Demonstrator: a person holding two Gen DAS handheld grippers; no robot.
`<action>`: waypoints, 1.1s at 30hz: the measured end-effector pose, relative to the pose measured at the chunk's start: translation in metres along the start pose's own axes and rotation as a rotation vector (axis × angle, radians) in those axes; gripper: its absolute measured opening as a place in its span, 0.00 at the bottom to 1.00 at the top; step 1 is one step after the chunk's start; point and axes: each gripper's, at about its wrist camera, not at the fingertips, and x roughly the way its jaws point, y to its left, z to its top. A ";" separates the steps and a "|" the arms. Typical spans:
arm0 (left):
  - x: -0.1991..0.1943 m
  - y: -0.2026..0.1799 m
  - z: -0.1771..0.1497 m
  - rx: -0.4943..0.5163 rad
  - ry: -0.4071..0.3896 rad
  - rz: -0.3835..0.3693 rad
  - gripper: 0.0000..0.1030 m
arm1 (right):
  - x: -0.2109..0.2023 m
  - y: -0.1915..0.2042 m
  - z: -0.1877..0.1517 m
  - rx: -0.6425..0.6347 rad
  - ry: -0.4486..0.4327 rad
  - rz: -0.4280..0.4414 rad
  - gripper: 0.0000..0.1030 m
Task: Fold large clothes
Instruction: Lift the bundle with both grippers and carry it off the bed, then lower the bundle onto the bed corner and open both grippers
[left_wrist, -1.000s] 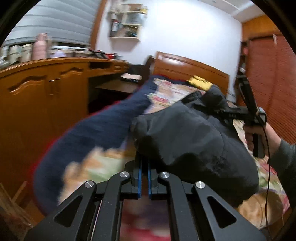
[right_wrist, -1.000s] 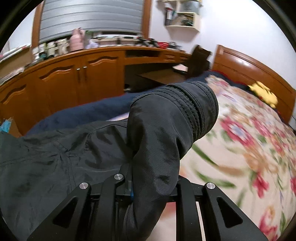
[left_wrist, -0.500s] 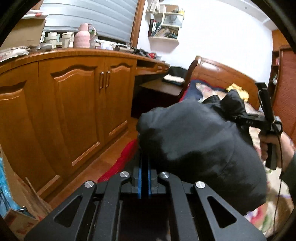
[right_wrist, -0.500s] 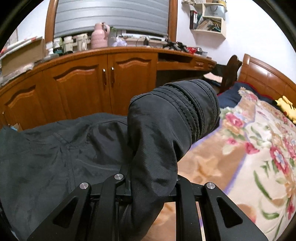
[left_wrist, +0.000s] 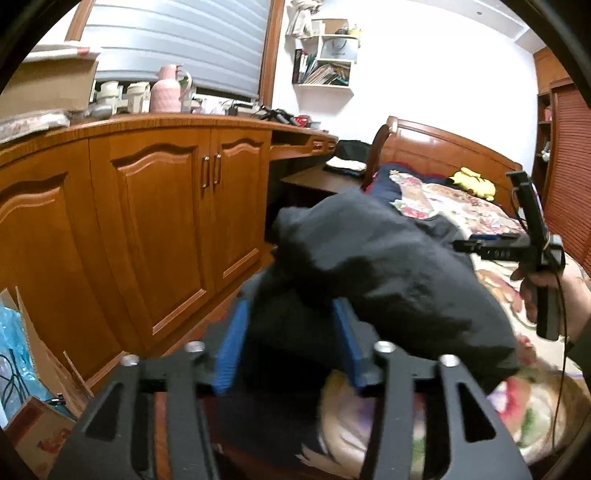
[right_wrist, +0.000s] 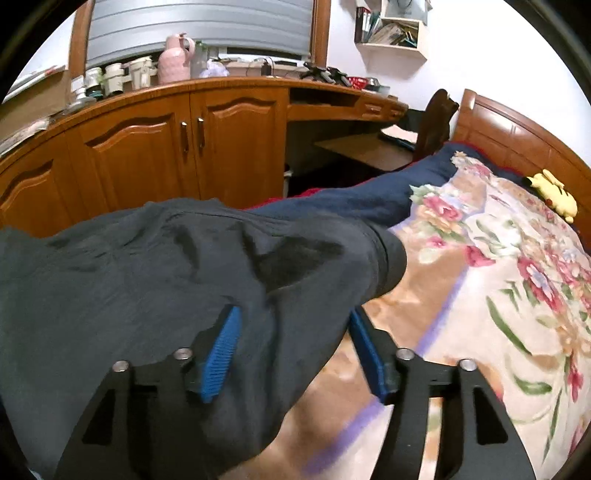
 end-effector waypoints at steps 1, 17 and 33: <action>-0.003 -0.002 0.002 0.005 -0.004 -0.004 0.77 | -0.005 0.006 -0.003 -0.010 -0.013 0.027 0.63; -0.042 -0.022 0.016 -0.005 -0.039 -0.024 1.00 | -0.012 0.071 -0.044 -0.073 -0.006 0.259 0.63; -0.069 -0.145 0.002 0.080 -0.040 -0.135 1.00 | -0.164 0.017 -0.117 0.017 -0.090 0.065 0.64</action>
